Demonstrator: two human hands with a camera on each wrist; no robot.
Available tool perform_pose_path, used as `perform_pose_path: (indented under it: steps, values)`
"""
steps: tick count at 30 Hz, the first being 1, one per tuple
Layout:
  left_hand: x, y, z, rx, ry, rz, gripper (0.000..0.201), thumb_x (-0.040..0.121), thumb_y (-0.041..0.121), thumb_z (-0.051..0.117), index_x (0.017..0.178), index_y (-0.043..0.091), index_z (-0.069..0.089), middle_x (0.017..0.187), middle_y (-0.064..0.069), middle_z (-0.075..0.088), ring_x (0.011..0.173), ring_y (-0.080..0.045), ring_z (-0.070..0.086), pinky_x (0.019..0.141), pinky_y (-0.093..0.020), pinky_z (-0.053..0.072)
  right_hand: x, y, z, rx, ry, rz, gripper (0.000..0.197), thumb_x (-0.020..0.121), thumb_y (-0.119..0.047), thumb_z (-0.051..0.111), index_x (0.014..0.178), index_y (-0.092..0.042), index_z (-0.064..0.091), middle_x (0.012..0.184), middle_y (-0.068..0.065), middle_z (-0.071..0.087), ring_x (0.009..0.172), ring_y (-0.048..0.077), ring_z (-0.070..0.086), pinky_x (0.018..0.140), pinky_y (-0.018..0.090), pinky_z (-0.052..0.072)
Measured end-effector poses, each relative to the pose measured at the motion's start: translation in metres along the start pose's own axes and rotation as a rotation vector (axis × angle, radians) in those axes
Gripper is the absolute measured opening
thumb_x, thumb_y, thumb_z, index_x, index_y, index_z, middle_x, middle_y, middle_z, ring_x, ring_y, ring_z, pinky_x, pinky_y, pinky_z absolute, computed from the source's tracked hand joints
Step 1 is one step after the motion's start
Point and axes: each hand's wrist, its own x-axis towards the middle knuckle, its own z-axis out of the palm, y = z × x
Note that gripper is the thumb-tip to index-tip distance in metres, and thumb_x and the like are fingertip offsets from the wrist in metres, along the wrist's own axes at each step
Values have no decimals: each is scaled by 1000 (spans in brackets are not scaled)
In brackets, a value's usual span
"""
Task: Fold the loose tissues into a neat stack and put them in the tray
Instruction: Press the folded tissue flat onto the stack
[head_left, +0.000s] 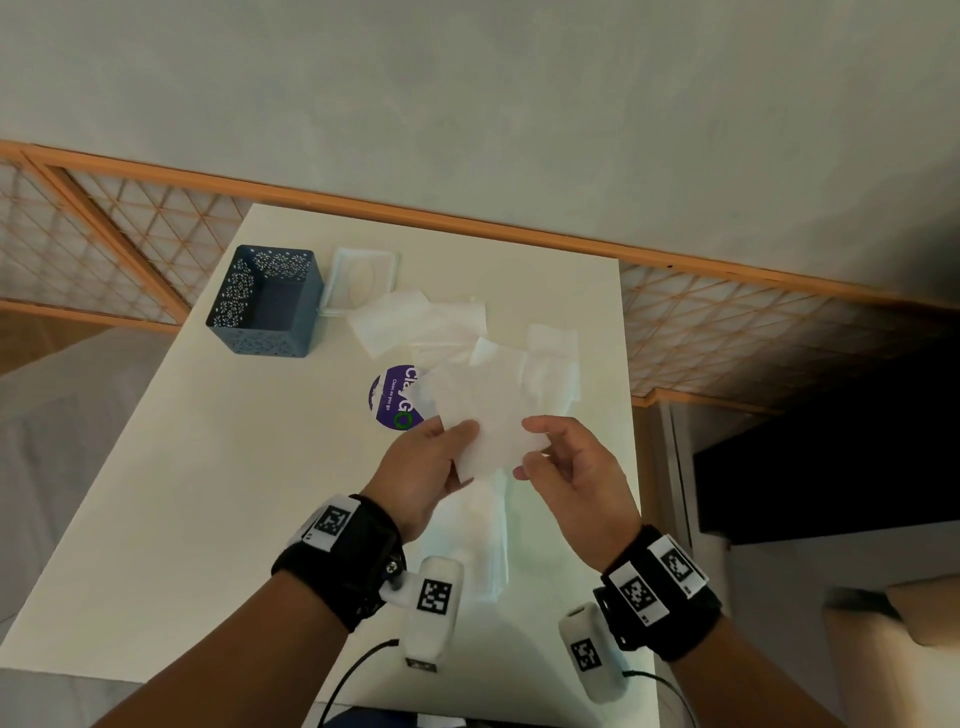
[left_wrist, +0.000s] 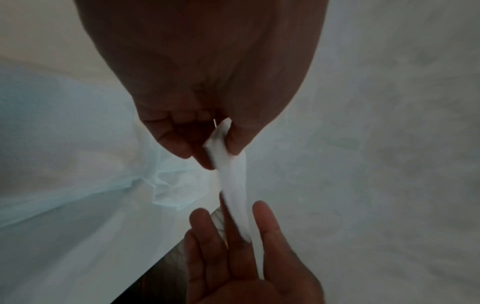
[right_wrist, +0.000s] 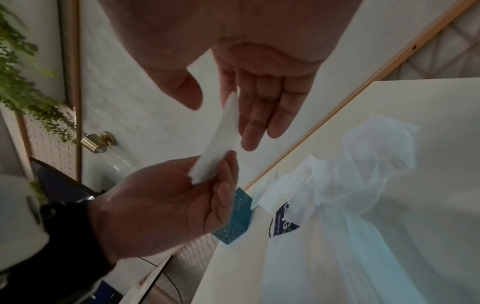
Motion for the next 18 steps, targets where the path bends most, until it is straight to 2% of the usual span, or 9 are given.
perform_pose_path:
  steps: [2, 4, 6, 9, 11, 13, 14, 16, 18]
  values:
    - [-2, 0, -5, 25, -39, 14, 26, 107, 19, 59, 129, 11, 71, 124, -7, 77, 116, -25, 73, 98, -40, 59, -3, 0, -1, 100, -1, 21, 31, 96, -27, 62, 127, -25, 58, 89, 6, 73, 95, 26, 72, 88, 31, 58]
    - [-7, -1, -10, 67, -67, 12, 27, 107, 20, 60, 131, 12, 71, 125, -5, 77, 118, -26, 72, 103, -42, 57, 1, 2, -2, 113, 38, 90, 38, 96, -34, 63, 131, -23, 55, 94, 13, 73, 97, 22, 71, 88, 32, 58]
    - [-13, -4, -16, 128, -88, 7, 27, 106, 21, 62, 130, 14, 71, 124, -4, 77, 116, -24, 73, 101, -39, 57, 5, 5, -1, 26, 43, 207, 36, 99, -40, 67, 131, -28, 56, 91, 6, 76, 90, 13, 71, 86, 29, 57]
    - [-21, -13, -25, 247, -133, 7, 26, 104, 21, 64, 126, 12, 74, 121, -6, 78, 114, -25, 74, 100, -39, 57, 8, 13, 3, 38, -33, 316, 17, 100, -32, 68, 113, -21, 71, 78, -8, 74, 71, 5, 68, 69, 19, 53]
    - [-25, -21, -33, 313, -141, -23, 25, 103, 21, 67, 123, 10, 75, 118, -7, 79, 111, -27, 75, 100, -41, 58, 7, 25, 7, 44, -66, 348, 13, 99, -22, 69, 98, -10, 75, 81, 0, 77, 74, 13, 70, 70, 25, 58]
    - [-24, -30, -40, 379, -110, -70, 21, 100, 23, 71, 114, 7, 76, 109, -4, 80, 99, -24, 77, 94, -38, 60, 5, 38, 10, 22, -85, 382, 14, 98, -16, 70, 93, -3, 74, 87, 12, 78, 77, 23, 72, 76, 36, 64]
    - [-22, -35, -44, 439, -66, -83, 19, 98, 24, 74, 104, 6, 76, 98, 0, 80, 86, -21, 74, 85, -35, 59, 4, 45, 12, -16, -93, 392, 15, 97, -16, 70, 92, -2, 74, 85, 14, 77, 75, 23, 72, 78, 39, 65]
    - [-16, -48, -53, 602, 55, -76, 23, 95, 28, 78, 87, 7, 70, 74, 2, 71, 66, -14, 62, 66, -25, 51, 2, 58, 15, -148, -111, 411, 17, 96, -19, 71, 87, -4, 72, 75, 11, 74, 66, 18, 69, 76, 38, 62]
    - [-11, -58, -59, 738, 133, -56, 24, 95, 27, 76, 82, 8, 68, 65, 2, 70, 59, -10, 62, 61, -21, 48, 1, 69, 20, -283, -149, 425, 22, 95, -26, 71, 80, -10, 68, 69, 7, 70, 62, 15, 67, 70, 35, 58]
